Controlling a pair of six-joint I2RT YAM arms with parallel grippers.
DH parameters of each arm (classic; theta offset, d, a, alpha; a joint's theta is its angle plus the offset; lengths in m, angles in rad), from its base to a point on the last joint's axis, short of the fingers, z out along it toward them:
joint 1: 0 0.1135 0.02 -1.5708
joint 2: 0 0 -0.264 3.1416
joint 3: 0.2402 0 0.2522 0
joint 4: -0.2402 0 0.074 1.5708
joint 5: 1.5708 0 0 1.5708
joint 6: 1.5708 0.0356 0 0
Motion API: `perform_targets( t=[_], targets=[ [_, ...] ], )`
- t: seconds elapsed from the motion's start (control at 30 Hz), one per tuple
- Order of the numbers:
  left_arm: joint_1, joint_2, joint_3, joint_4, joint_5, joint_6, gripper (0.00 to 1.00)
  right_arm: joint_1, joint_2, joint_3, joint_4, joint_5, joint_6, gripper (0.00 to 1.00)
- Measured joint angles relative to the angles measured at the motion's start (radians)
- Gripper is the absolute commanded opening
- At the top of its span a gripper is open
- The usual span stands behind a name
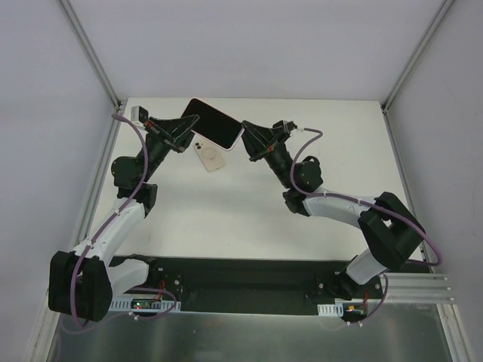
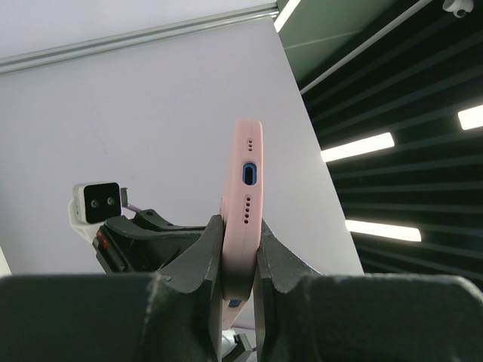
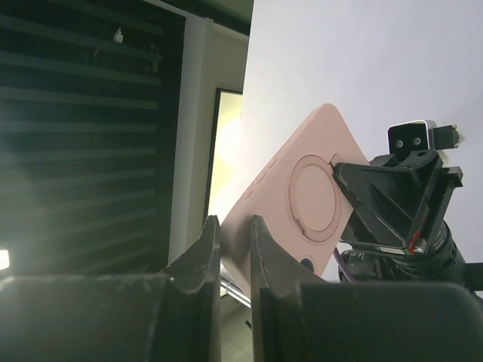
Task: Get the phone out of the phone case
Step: Remove the phone case from the phone.
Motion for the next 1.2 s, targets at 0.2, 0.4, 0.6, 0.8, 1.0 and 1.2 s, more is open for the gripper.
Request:
perform_targets(
  t=[0.2, 0.4, 0.6, 0.8, 1.0, 1.2],
  targets=[
    [0.0, -0.006, 0.003, -0.014, -0.02, 0.0, 0.0, 0.002, 0.023, 0.024, 0.008, 0.011, 0.013, 0.01],
    [0.0, -0.008, 0.005, -0.019, -0.028, 0.0, 0.0, 0.004, 0.036, 0.033, 0.019, 0.02, 0.022, 0.02],
    [0.0, -0.011, 0.028, -0.029, -0.032, -0.001, 0.0, 0.005, 0.045, 0.055, 0.026, 0.024, 0.032, 0.01],
    [0.0, -0.027, 0.033, -0.031, -0.034, 0.0, 0.0, 0.015, 0.051, 0.065, 0.043, 0.026, 0.037, 0.02],
    [0.0, -0.03, 0.035, -0.033, -0.039, 0.0, 0.0, 0.016, 0.058, 0.07, 0.048, 0.029, 0.041, 0.01],
    [0.0, -0.033, 0.035, -0.035, -0.042, 0.0, 0.0, 0.019, 0.063, 0.07, 0.055, 0.037, 0.044, 0.01]
  ],
)
